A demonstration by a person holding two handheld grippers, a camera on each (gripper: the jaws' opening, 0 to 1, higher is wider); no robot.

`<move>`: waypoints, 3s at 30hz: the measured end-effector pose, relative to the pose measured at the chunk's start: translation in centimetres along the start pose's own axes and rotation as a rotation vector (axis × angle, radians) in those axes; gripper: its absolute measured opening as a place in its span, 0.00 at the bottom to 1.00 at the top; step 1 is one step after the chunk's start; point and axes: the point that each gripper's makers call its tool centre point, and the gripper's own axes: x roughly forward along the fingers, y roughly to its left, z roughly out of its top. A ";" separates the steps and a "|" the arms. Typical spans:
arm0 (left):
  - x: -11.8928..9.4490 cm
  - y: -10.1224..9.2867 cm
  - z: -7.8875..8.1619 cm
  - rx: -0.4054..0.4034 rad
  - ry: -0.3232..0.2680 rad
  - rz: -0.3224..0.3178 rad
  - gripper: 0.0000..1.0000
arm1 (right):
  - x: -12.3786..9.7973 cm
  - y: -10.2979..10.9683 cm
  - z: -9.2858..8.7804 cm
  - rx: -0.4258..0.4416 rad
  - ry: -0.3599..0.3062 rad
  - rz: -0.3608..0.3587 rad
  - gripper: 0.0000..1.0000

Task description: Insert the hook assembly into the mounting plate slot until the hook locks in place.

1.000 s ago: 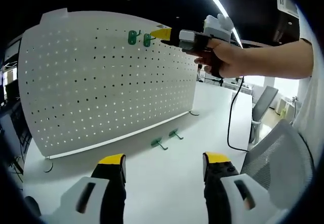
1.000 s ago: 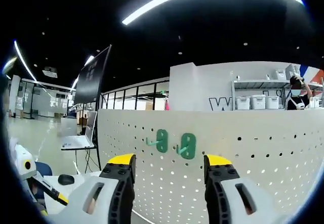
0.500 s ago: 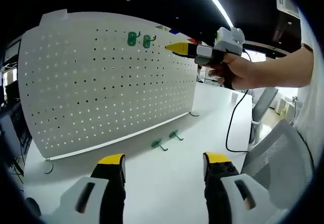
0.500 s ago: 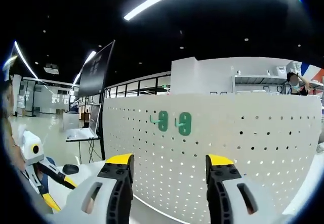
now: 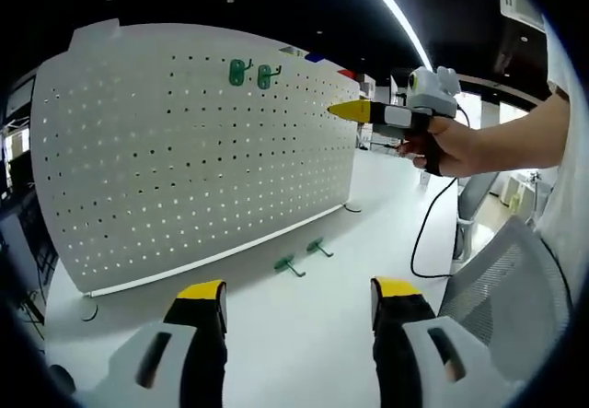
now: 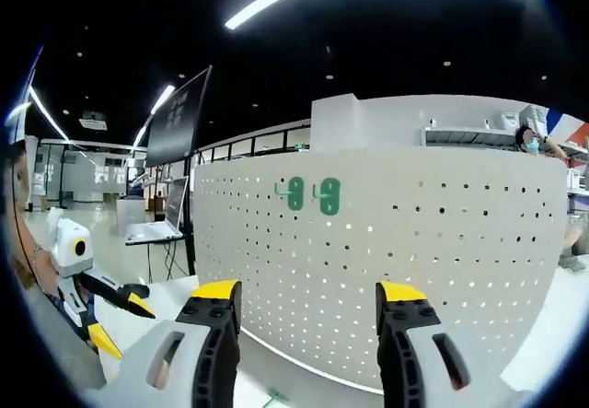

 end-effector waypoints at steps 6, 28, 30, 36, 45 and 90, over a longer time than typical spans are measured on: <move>0.0 0.0 0.1 0.003 -0.004 0.000 0.66 | -1.1 0.3 -1.1 -0.008 0.027 0.008 0.58; -0.2 -0.1 -0.1 0.007 0.003 -0.007 0.68 | -5.6 0.9 -5.0 0.027 0.115 0.047 0.62; -0.3 -0.1 -0.1 0.001 0.005 -0.007 0.68 | -5.9 1.0 -5.4 0.034 0.124 0.053 0.62; -0.3 -0.1 0.0 -0.007 0.000 -0.007 0.69 | -6.7 1.6 -6.4 0.041 0.155 0.076 0.63; -0.6 0.1 -0.3 -0.020 -0.001 0.002 0.69 | -7.7 1.9 -8.0 0.063 0.214 0.081 0.66; -1.2 1.2 -0.8 -0.028 0.007 0.006 0.69 | -11.6 3.5 -12.0 0.117 0.356 0.097 0.69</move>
